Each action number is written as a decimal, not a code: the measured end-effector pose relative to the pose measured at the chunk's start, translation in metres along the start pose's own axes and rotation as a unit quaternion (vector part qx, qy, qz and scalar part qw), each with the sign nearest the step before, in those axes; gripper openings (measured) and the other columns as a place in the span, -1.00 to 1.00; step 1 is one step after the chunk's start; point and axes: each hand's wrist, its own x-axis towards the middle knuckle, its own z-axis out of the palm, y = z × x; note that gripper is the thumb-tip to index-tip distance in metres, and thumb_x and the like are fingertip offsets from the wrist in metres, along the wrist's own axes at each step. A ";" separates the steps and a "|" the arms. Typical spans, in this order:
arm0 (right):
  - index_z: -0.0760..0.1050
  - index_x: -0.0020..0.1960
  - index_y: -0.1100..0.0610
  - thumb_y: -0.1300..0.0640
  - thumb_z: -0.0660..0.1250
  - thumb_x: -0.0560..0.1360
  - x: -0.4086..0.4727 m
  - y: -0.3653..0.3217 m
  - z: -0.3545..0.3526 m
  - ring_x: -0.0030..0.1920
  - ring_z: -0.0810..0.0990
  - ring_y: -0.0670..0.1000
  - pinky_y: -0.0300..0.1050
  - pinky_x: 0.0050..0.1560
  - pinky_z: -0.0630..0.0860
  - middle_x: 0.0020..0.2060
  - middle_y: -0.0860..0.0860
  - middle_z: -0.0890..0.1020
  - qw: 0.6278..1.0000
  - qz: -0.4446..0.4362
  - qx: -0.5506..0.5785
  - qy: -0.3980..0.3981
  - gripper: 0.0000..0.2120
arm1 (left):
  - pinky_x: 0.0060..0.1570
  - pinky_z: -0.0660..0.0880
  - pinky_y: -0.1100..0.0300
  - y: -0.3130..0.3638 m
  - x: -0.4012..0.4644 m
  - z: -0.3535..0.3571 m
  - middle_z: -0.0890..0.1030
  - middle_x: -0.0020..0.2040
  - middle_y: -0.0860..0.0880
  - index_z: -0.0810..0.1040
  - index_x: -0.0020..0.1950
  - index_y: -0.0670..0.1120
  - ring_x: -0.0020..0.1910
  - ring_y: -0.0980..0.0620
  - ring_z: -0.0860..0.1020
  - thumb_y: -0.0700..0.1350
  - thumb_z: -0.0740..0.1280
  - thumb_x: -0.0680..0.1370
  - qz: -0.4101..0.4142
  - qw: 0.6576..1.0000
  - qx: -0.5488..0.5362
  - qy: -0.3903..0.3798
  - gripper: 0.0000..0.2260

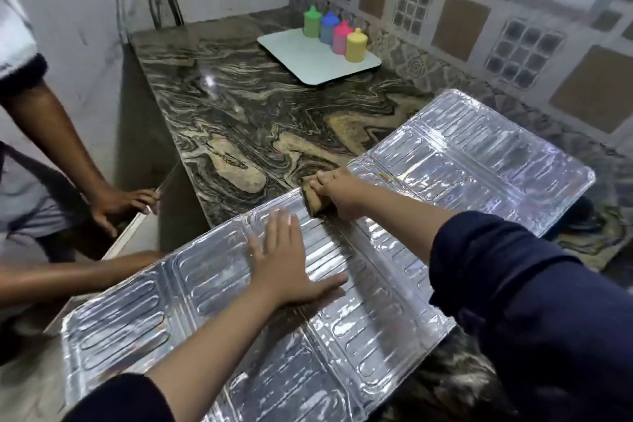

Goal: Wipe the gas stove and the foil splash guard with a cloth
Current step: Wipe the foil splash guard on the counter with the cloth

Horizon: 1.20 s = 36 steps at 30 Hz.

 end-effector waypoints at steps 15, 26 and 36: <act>0.18 0.51 0.04 0.27 0.31 0.39 -0.029 0.014 0.009 0.38 0.37 0.17 -0.09 0.25 0.38 0.44 0.06 0.32 0.996 -0.009 0.090 -0.021 -0.27 | 0.39 -0.18 -0.34 0.012 0.019 0.029 -0.26 0.56 -0.14 -0.18 0.56 -0.15 0.54 -0.13 -0.24 0.60 -0.16 0.27 0.019 0.996 0.039 0.082 0.10; 0.34 0.41 -0.14 0.22 0.33 0.41 -0.121 0.019 0.019 0.17 0.52 0.13 -0.18 0.05 0.39 0.21 0.03 0.56 0.982 -0.013 0.144 -0.125 -0.39 | 0.39 -0.18 -0.33 0.014 0.019 0.026 -0.31 0.54 -0.19 -0.20 0.55 -0.23 0.53 -0.13 -0.29 0.62 -0.26 0.18 0.032 0.996 0.056 0.055 0.20; 0.43 0.38 -0.04 0.38 0.16 0.44 -0.171 0.021 0.014 -0.08 0.43 0.00 -0.22 -0.16 0.32 0.00 0.07 0.60 0.936 -0.018 0.167 -0.310 -0.42 | 0.40 -0.16 -0.32 0.013 0.019 0.026 -0.33 0.53 -0.20 -0.24 0.54 -0.24 0.52 -0.14 -0.31 0.64 -0.23 0.23 0.033 0.996 0.064 0.050 0.18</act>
